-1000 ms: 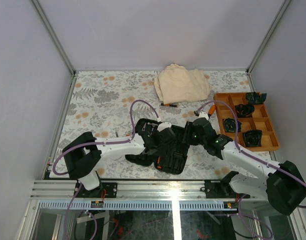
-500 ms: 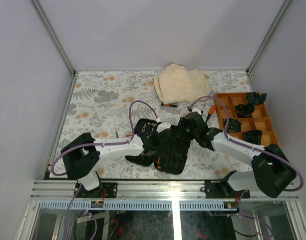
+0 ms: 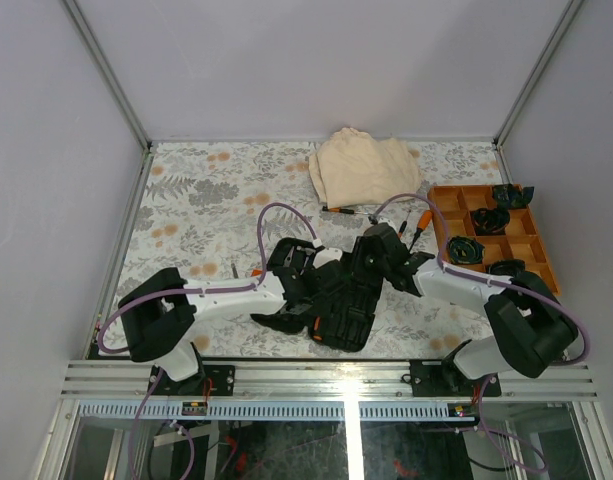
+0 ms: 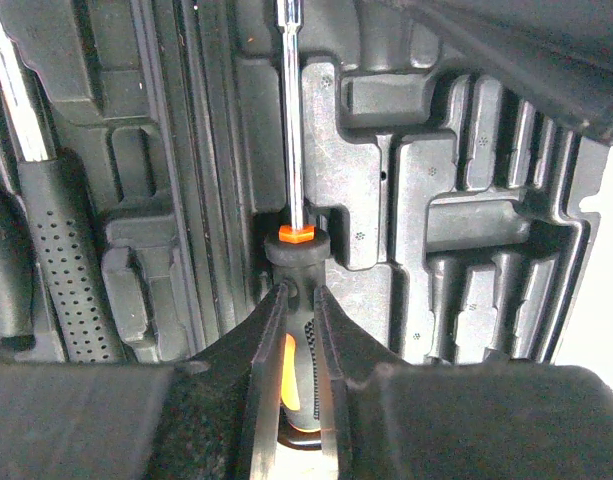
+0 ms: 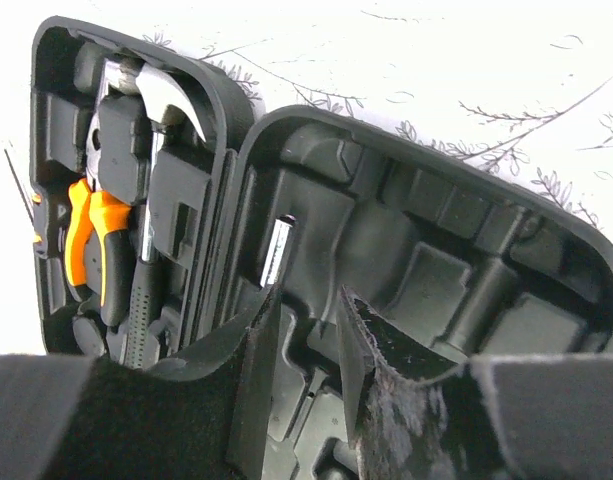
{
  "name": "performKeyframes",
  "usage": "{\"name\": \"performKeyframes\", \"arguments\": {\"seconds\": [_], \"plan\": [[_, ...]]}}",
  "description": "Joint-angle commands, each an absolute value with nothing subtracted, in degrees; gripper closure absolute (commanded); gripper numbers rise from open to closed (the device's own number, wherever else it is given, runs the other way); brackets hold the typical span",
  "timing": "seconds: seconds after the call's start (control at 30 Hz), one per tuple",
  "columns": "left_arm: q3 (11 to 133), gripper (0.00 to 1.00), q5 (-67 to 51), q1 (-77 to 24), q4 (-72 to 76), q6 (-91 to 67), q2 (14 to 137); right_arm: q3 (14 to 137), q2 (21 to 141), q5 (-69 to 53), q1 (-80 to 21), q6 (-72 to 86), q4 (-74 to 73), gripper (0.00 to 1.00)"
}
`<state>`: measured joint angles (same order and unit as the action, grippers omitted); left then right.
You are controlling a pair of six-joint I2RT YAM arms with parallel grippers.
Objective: Sort the tools into containers
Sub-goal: Place the screwdriver in the storage box.
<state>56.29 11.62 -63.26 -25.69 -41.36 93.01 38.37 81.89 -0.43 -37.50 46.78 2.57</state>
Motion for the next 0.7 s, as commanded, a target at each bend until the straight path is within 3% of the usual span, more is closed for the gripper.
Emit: {"name": "performKeyframes", "arguments": {"seconds": [0.0, 0.67], "plan": [[54.38, 0.86, 9.56, -64.30, -25.76, -41.40, 92.33, 41.95, 83.01, -2.48, -37.35, 46.79, 5.70, 0.65], [54.12, 0.86, 9.50, -64.27, -25.44, -41.16, 93.15, 45.92, 88.97, -3.68, -37.35, 47.01, 4.68, 0.74]]}}
